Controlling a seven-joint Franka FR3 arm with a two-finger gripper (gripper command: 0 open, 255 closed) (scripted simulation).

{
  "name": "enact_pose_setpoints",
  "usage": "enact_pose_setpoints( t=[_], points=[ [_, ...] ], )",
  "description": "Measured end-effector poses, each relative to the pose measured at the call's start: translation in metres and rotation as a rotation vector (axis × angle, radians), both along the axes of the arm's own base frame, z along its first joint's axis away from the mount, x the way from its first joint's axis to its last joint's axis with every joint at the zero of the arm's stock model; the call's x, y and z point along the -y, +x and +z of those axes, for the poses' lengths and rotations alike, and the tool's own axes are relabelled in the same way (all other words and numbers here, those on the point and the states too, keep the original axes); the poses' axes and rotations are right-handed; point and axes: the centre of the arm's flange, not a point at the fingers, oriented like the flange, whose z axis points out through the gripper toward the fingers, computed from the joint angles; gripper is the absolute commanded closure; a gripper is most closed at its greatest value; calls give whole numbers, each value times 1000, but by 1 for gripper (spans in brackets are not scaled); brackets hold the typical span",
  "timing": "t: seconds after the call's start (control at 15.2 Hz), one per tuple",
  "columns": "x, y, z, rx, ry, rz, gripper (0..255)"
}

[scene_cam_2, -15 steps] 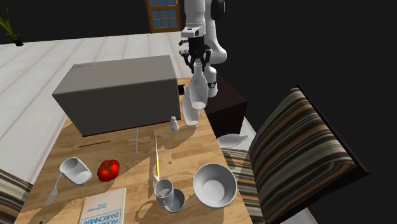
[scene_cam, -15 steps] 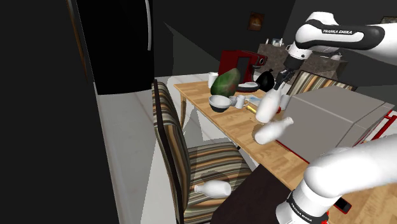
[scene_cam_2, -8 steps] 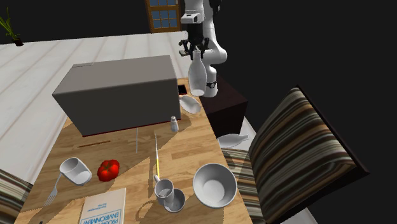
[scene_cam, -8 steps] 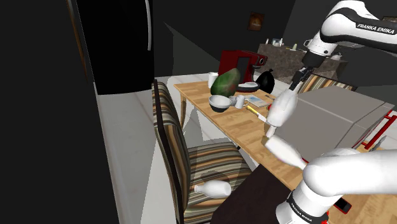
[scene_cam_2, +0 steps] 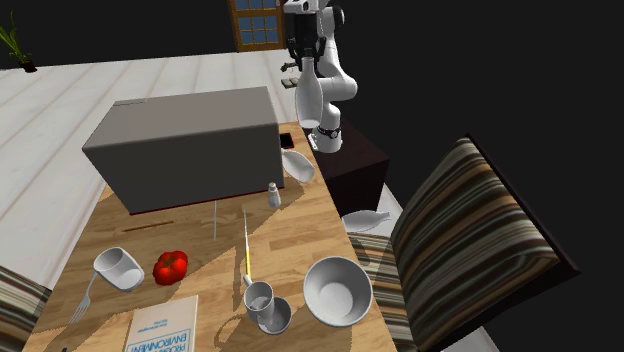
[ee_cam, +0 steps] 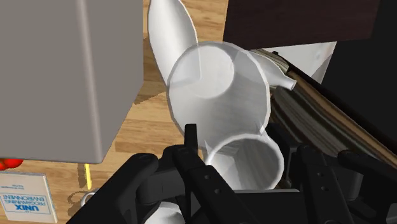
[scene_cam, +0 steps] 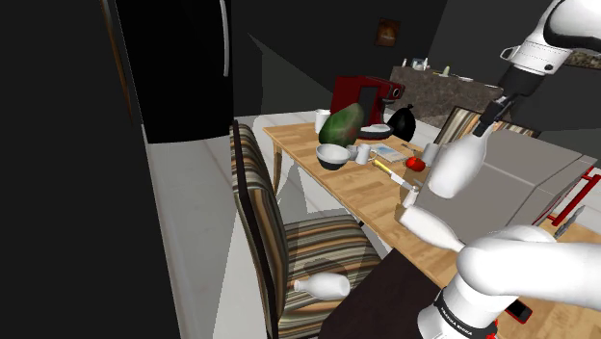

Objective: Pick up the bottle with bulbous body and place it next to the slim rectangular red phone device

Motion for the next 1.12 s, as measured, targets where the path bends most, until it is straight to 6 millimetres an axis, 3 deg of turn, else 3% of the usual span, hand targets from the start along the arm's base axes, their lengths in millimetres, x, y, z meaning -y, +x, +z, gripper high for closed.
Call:
enact_pose_setpoints(
  t=[0.73,0.86,1.12],
  points=[
    [-46,-126,58,0,-1,0,255],
    [-54,-136,62,-1,0,0,255],
    [-55,-140,44,-1,1,0,255]
  ],
)
